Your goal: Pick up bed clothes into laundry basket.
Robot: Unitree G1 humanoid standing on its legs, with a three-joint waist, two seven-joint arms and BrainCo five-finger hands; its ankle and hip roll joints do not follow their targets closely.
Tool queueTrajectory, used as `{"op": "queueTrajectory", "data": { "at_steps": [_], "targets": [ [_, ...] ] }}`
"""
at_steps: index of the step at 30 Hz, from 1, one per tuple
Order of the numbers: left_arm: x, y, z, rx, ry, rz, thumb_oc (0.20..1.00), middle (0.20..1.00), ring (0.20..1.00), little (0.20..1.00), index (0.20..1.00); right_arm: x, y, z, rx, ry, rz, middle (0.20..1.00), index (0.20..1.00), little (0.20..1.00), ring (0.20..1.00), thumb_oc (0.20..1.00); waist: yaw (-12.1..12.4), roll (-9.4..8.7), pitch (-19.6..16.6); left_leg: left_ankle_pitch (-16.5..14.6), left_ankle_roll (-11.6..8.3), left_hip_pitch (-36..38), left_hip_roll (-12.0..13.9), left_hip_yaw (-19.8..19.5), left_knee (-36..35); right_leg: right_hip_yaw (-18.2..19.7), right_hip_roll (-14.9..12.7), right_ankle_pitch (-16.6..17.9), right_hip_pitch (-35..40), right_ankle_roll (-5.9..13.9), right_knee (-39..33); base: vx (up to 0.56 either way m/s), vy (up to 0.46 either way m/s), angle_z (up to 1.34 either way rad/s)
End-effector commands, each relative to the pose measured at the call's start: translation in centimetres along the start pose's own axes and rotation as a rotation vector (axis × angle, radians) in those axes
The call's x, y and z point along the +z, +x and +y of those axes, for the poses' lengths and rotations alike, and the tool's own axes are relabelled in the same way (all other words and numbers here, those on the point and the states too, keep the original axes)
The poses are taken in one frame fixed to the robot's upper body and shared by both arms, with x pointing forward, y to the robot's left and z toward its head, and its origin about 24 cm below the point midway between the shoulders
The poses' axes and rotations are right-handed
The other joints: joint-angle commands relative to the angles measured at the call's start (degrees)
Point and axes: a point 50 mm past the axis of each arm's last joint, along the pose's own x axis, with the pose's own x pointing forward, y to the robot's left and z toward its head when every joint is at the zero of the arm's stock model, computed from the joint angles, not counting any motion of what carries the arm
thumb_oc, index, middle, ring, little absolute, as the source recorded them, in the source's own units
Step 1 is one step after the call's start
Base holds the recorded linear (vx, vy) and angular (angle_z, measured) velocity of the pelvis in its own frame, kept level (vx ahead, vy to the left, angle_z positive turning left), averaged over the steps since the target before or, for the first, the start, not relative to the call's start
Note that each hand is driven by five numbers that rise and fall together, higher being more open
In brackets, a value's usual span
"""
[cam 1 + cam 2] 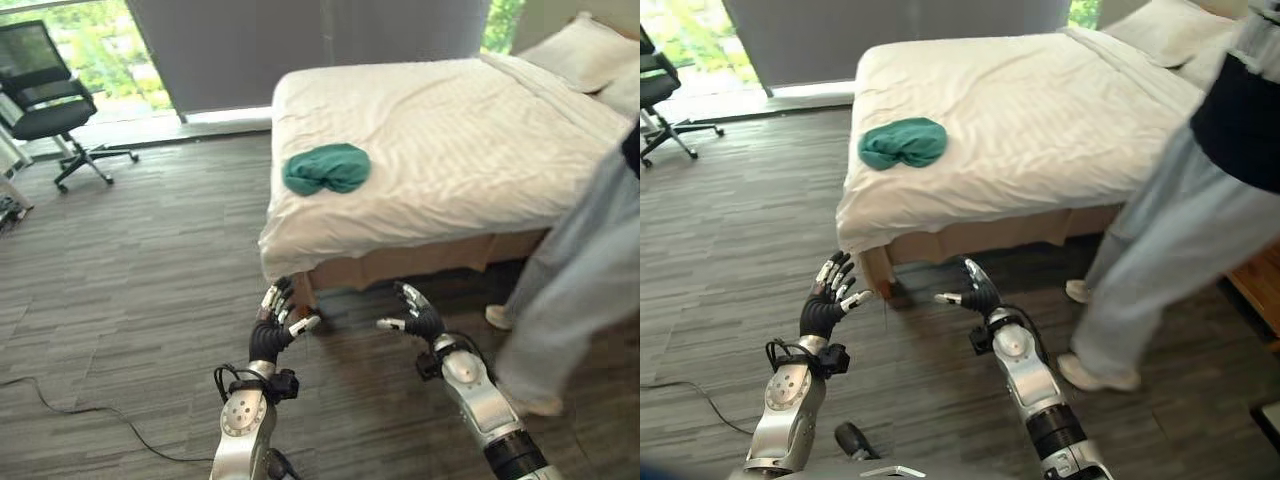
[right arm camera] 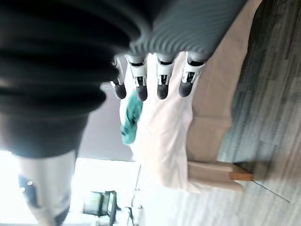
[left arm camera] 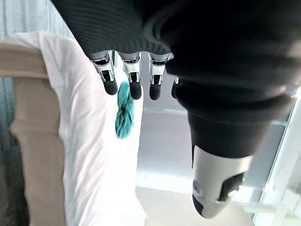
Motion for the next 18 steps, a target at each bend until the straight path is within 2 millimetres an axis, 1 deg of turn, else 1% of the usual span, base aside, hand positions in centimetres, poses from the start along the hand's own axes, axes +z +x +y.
{"op": "queueTrajectory", "data": {
  "at_steps": [1, 2, 3, 4, 5, 6, 7, 8, 9, 10, 11, 12, 13, 14, 15, 16, 17, 18],
  "targets": [
    [3.6, 1.4, 0.0, -0.037, 0.007, -0.195, 1.0, 1.0, 1.0, 1.0, 1.0, 4.0, 0.6, -1.0, -0.068, -0.094, -0.197, 1.0, 1.0, 1.0, 1.0, 1.0, 2.4, 0.91, -2.5, 5.9, -1.59, 9.6, -0.7, -0.4, -5.0, -0.6, -9.9, 4.0, 2.5, 6.3, 9.4, 0.59, 0.409, 0.2],
    [3.9, 2.2, -0.8, -0.083, 0.027, -0.202, 1.0, 1.0, 1.0, 1.0, 1.0, 4.8, 1.1, -1.5, -0.101, -0.144, -0.217, 1.0, 1.0, 1.0, 1.0, 1.0, 2.5, 0.09, -1.9, 5.4, -0.62, 10.1, -1.5, -1.4, -5.0, 2.0, -11.6, 7.7, -1.6, 6.24, 19.7, 0.49, 0.333, 0.36],
    [4.2, 2.5, -0.8, -0.081, 0.049, -0.206, 1.0, 1.0, 1.0, 1.0, 1.0, 5.5, 1.4, -2.0, -0.125, -0.17, -0.239, 1.0, 1.0, 1.0, 1.0, 1.0, 2.7, -0.13, -2.0, 4.9, -0.24, 9.7, -1.5, -1.4, -5.0, 3.2, -12.4, 8.5, -4.0, 6.21, 22.1, 0.22, 0.134, 0.87],
    [4.2, 2.6, -0.8, -0.082, 0.05, -0.208, 1.0, 1.0, 1.0, 1.0, 1.0, 5.6, 1.5, -2.1, -0.126, -0.171, -0.241, 1.0, 1.0, 1.0, 1.0, 1.0, 2.8, -0.18, -2.1, 4.9, -0.19, 9.5, -1.6, -1.3, -5.0, 3.4, -12.5, 8.4, -4.4, 6.21, 22.4, 0.23, 0.104, 1.25],
    [4.8, 3.8, -1.5, -0.099, 0.069, -0.226, 1.0, 1.0, 1.0, 1.0, 1.0, 7.8, 2.6, -4.1, -0.238, -0.285, -0.294, 1.0, 1.0, 1.0, 1.0, 1.0, 2.2, -0.27, -2.0, 3.1, -0.06, 8.9, -2.5, -3.3, -5.0, 8.2, -9.8, 5.3, -11.5, 4.42, 21.0, 0.18, 0.075, 0.91],
    [4.8, 3.8, -1.5, -0.099, 0.069, -0.226, 1.0, 1.0, 1.0, 1.0, 1.0, 7.8, 2.7, -4.1, -0.238, -0.285, -0.294, 1.0, 1.0, 1.0, 1.0, 1.0, 2.2, -0.28, -2.1, 3.1, -0.06, 8.8, -2.5, -3.3, -5.0, 8.2, -9.8, 5.3, -11.6, 4.42, 21.1, 0.34, 0.064, 0.57],
    [5.2, 4.5, -2.2, -0.123, 0.075, -0.241, 1.0, 1.0, 1.0, 1.0, 1.0, 9.9, 3.7, -6.1, -0.349, -0.47, -0.338, 1.0, 1.0, 1.0, 1.0, 1.0, 2.2, -0.54, -1.8, 2.1, -0.28, 9.0, -2.8, -4.3, -5.0, 7.7, -9.9, 4.7, -13.4, 3.98, 15.8, 0.23, -0.019, 0.67],
    [5.5, 4.8, -2.4, -0.131, 0.075, -0.253, 1.0, 1.0, 1.0, 1.0, 1.0, 11.0, 4.1, -7.2, -0.406, -0.544, -0.365, 1.0, 1.0, 1.0, 1.0, 1.0, 2.0, -0.71, -1.4, 1.6, -0.44, 9.1, -3.0, -5.3, -5.0, 7.4, -9.7, 5.5, -14.5, 3.58, 12.7, 0.22, -0.025, 0.72],
    [5.6, 4.9, -2.5, -0.13, 0.075, -0.257, 1.0, 1.0, 1.0, 1.0, 1.0, 11.2, 4.2, -7.2, -0.408, -0.545, -0.369, 1.0, 1.0, 1.0, 1.0, 1.0, 1.9, -0.5, -1.3, 1.8, -0.4, 8.9, -2.8, -5.4, -5.0, 7.3, -9.5, 5.9, -14.5, 3.44, 12.3, 0.26, -0.052, 0.64],
    [5.5, 5.1, -3.2, -0.164, 0.064, -0.252, 1.0, 1.0, 1.0, 1.0, 1.0, 12.3, 4.2, -9.0, -0.497, -0.675, -0.385, 1.0, 1.0, 1.0, 1.0, 1.0, 0.9, -1.45, -0.8, 0.0, -0.8, 9.8, -4.6, -8.6, -5.0, 12.7, -8.2, 7.8, -17.4, 3.31, 5.6, 0.31, -0.043, 0.7],
    [5.4, 5.4, -3.7, -0.181, 0.05, -0.241, 1.0, 1.0, 1.0, 1.0, 1.0, 12.6, 4.3, -10.1, -0.548, -0.723, -0.379, 1.0, 1.0, 1.0, 1.0, 1.0, 0.1, -1.55, -0.5, -0.9, -0.7, 10.2, -5.7, -10.6, -5.0, 17.0, -7.2, 10.1, -18.3, 3.32, 1.4, 0.34, -0.027, 0.97],
    [5.4, 5.5, -3.8, -0.182, 0.049, -0.242, 1.0, 1.0, 1.0, 1.0, 1.0, 12.6, 4.3, -10.1, -0.55, -0.724, -0.379, 1.0, 1.0, 1.0, 1.0, 1.0, 0.0, -1.49, -0.3, -1.3, -0.68, 10.4, -5.9, -10.7, -5.0, 16.8, -7.3, 10.1, -17.8, 3.49, 1.0, 0.3, -0.028, 1.33],
    [4.7, 6.0, -4.4, -0.211, 0.028, -0.196, 1.0, 1.0, 1.0, 1.0, 1.0, 12.7, 4.8, -11.5, -0.611, -0.778, -0.33, 1.0, 1.0, 1.0, 1.0, 1.0, -0.5, -1.43, 0.6, -2.1, -0.71, 11.3, -7.2, -14.8, -5.0, 24.8, -5.5, 11.4, -22.1, 3.36, 0.2, 0.26, -0.043, 1.59],
    [5.0, 6.6, -4.7, -0.219, 0.018, -0.201, 1.0, 1.0, 1.0, 1.0, 1.0, 13.3, 5.5, -12.1, -0.642, -0.809, -0.316, 1.0, 1.0, 1.0, 1.0, 1.0, -0.4, -1.0, 1.1, -2.9, -0.56, 11.5, -7.5, -15.8, -5.0, 26.1, -5.4, 11.7, -24.0, 3.9, 0.2, 0.25, -0.052, 1.5],
    [5.0, 6.7, -4.7, -0.218, 0.018, -0.203, 1.0, 1.0, 1.0, 1.0, 1.0, 13.3, 5.6, -12.1, -0.642, -0.809, -0.317, 1.0, 1.0, 1.0, 1.0, 1.0, -0.5, -0.96, 1.2, -3.0, -0.55, 11.5, -7.5, -15.8, -5.0, 26.0, -5.4, 11.7, -23.9, 3.92, 0.2, 0.19, -0.126, 1.46],
    [5.1, 7.1, -4.8, -0.225, 0.016, -0.193, 1.0, 1.0, 1.0, 1.0, 1.0, 13.5, 6.4, -13.2, -0.679, -0.875, -0.257, 1.0, 1.0, 1.0, 1.0, 1.0, 0.2, -1.1, 1.6, -3.2, -0.54, 12.1, -7.6, -17.1, -5.0, 25.2, -5.5, 13.6, -27.2, 3.8, 0.2, 0.11, -0.106, 1.25],
    [5.3, 7.3, -4.8, -0.223, 0.014, -0.2, 1.0, 1.0, 1.0, 1.0, 1.0, 13.8, 6.6, -13.1, -0.682, -0.876, -0.266, 1.0, 1.0, 1.0, 1.0, 1.0, -0.4, -0.8, 1.7, -3.2, -0.48, 11.8, -7.6, -17.5, -5.0, 24.8, -5.6, 13.5, -27.2, 3.83, 0.2, 0.25, -0.181, 1.16],
    [5.3, 7.4, -5.1, -0.243, 0.023, -0.198, 1.0, 1.0, 1.0, 1.0, 1.0, 12.5, 7.1, -14.2, -0.701, -0.976, -0.171, 1.0, 1.0, 1.0, 1.0, 1.0, 0.0, -0.9, 1.6, -4.2, -0.4, 12.5, -8.8, -19.0, -5.0, 22.5, -5.9, 14.0, -26.9, 3.25, 0.2, 0.22, -0.128, 0.78]
  ]
}}
